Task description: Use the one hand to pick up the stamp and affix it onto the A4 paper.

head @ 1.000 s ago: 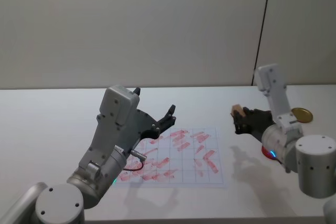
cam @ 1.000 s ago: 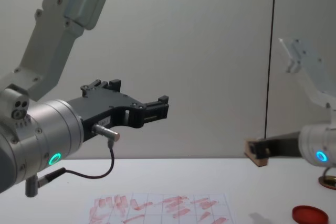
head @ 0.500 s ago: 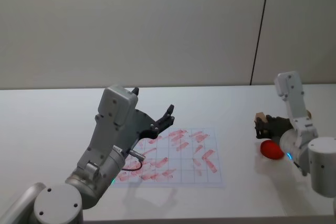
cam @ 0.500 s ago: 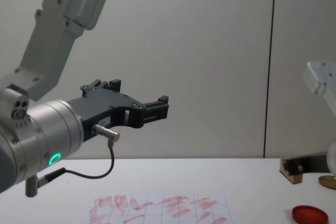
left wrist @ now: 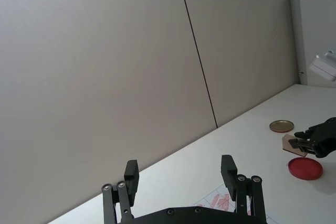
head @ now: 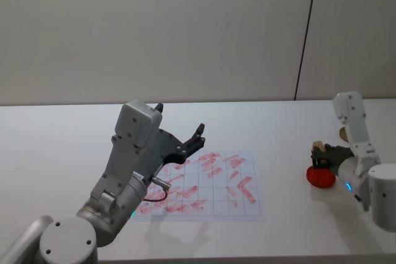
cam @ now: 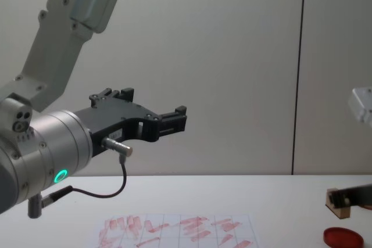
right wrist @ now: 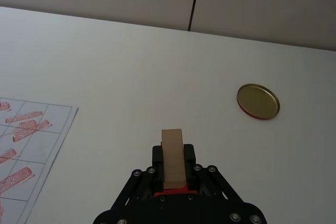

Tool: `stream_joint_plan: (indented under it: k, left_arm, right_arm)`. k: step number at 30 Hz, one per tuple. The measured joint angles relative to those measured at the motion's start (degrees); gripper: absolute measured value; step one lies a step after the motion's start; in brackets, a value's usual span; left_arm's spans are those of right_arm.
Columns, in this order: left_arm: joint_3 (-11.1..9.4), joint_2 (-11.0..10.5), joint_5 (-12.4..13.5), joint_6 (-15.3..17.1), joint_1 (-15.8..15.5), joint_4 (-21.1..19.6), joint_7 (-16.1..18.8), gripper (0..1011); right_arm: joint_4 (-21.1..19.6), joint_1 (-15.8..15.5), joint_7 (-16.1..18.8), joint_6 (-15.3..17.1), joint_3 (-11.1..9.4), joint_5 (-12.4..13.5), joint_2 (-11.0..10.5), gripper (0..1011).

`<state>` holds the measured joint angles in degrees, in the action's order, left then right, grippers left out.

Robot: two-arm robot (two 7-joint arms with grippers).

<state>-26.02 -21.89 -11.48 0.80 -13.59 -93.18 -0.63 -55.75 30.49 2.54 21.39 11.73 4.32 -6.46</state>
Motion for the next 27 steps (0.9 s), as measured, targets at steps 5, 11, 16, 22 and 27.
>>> stream_joint_plan:
  k: [5,11,16,22,27]
  left_arm:
    - [0.0,0.0,0.0,0.0,0.0,0.0,0.0,993]
    - [0.0,0.0,0.0,0.0,0.0,0.0,0.0,993]
    - [0.0,0.0,0.0,0.0,0.0,0.0,0.0,993]
    - [0.0,0.0,0.0,0.0,0.0,0.0,0.0,993]
    - [0.0,0.0,0.0,0.0,0.0,0.0,0.0,993]
  right_arm:
    - [1.2,0.4,0.2,0.0,-0.3,0.1,0.0,211]
    - [2.2,0.5,0.5,0.0,-0.5,0.1,-0.1,210]
    - [2.7,0.5,0.7,0.3,-0.6,0.1,-0.1,211]
    - [3.4,0.5,1.0,0.5,-0.7,0.1,-0.1,214]
    - [3.8,0.5,1.3,0.6,-0.8,0.3,-0.1,325]
